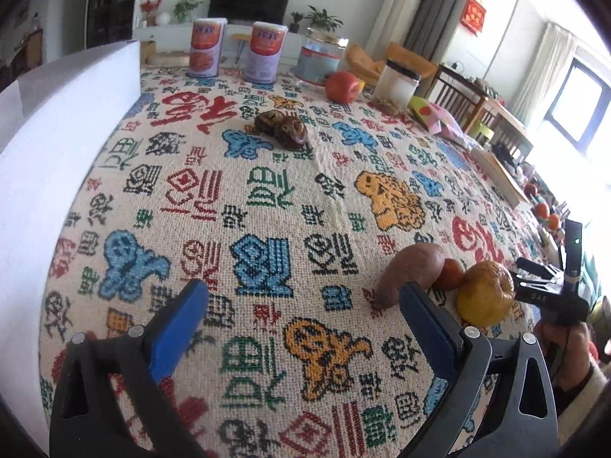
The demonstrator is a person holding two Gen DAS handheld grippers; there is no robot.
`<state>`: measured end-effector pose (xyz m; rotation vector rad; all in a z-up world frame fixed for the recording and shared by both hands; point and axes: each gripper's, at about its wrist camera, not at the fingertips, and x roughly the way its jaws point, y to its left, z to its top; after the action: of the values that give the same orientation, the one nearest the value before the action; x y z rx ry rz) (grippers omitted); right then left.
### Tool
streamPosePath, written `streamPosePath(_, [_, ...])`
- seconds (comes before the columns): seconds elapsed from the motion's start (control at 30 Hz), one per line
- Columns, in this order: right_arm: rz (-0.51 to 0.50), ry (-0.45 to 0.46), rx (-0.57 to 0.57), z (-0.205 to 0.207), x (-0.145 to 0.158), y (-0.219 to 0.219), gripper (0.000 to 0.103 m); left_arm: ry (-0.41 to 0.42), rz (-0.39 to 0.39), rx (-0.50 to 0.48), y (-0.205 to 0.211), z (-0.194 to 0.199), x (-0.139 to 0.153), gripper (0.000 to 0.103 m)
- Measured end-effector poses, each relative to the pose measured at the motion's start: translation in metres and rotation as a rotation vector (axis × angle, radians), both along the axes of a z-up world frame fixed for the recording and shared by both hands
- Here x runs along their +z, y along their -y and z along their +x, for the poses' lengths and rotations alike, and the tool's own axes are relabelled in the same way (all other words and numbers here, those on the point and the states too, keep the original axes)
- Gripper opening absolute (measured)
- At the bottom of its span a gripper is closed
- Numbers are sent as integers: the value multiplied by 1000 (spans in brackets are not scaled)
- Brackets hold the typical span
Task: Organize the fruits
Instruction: 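Lower the left tool onto the sweet potato and close it, then lift the sweet potato with the left tool while the right grasps the brown round fruit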
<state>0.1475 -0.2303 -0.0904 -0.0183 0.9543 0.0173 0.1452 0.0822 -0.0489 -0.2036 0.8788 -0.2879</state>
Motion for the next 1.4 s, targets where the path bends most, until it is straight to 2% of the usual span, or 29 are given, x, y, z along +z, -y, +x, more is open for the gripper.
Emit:
streamPosePath(0.03, [1, 0, 0, 0, 0, 0, 103, -2, -17, -46, 8, 1, 1, 101])
streamPosePath(0.1, [1, 0, 0, 0, 0, 0, 103, 8, 9, -153, 33, 6, 3, 101])
streamPosePath(0.2, [1, 0, 0, 0, 0, 0, 103, 19, 145, -339, 81, 18, -3, 101])
streamPosePath(0.27, [1, 0, 0, 0, 0, 0, 103, 16, 254, -414, 106, 26, -13, 99])
streamPosePath(0.3, [1, 0, 0, 0, 0, 0, 103, 12, 280, -433, 114, 30, -17, 97])
streamPosePath(0.33, [1, 0, 0, 0, 0, 0, 103, 4, 288, -448, 118, 34, -20, 82])
streamPosePath(0.37, [1, 0, 0, 0, 0, 0, 103, -16, 281, -459, 121, 38, -23, 62])
streamPosePath(0.43, [1, 0, 0, 0, 0, 0, 103, -28, 270, -445, 120, 42, -24, 47])
streamPosePath(0.47, [1, 0, 0, 0, 0, 0, 103, -21, 256, -429, 117, 41, -22, 46])
streamPosePath(0.53, [1, 0, 0, 0, 0, 0, 103, -19, 232, -356, 105, 39, -18, 46])
streamPosePath(0.7, [1, 0, 0, 0, 0, 0, 103, -9, 187, -81, 40, 27, -7, 46])
streamPosePath(0.8, [1, 0, 1, 0, 0, 0, 103, -32, 192, 10, 4, 17, -8, 46])
streamPosePath(0.9, [1, 0, 1, 0, 0, 0, 103, -58, 229, 31, -13, 4, -18, 46])
streamPosePath(1.0, [1, 0, 1, 0, 0, 0, 103, -56, 223, 11, -18, -8, -24, 47])
streamPosePath(1.03, [1, 0, 1, 0, 1, 0, 103, -44, 230, 2, -16, -11, -23, 53])
streamPosePath(1.07, [3, 0, 1, 0, 1, 0, 103, -32, 241, -7, -15, -12, -23, 65])
streamPosePath(1.1, [7, 0, 2, 0, 1, 1, 103, -17, 250, -14, -13, -12, -21, 71])
streamPosePath(1.13, [11, -3, 9, 1, 1, 1, 103, 3, 258, -19, -10, -12, -19, 82])
streamPosePath(1.17, [19, -11, 14, 2, 5, 0, 102, 21, 265, -21, -9, -11, -19, 86])
streamPosePath(1.27, [108, 34, 38, 9, 42, -16, 101, 17, 253, -24, -7, -5, -25, 86])
streamPosePath(1.33, [161, 26, 134, 25, 71, -51, 101, 3, 222, -16, -8, -2, -32, 86])
streamPosePath(1.4, [173, -9, 258, 48, 90, -100, 101, 7, 238, -12, -5, -2, -31, 84])
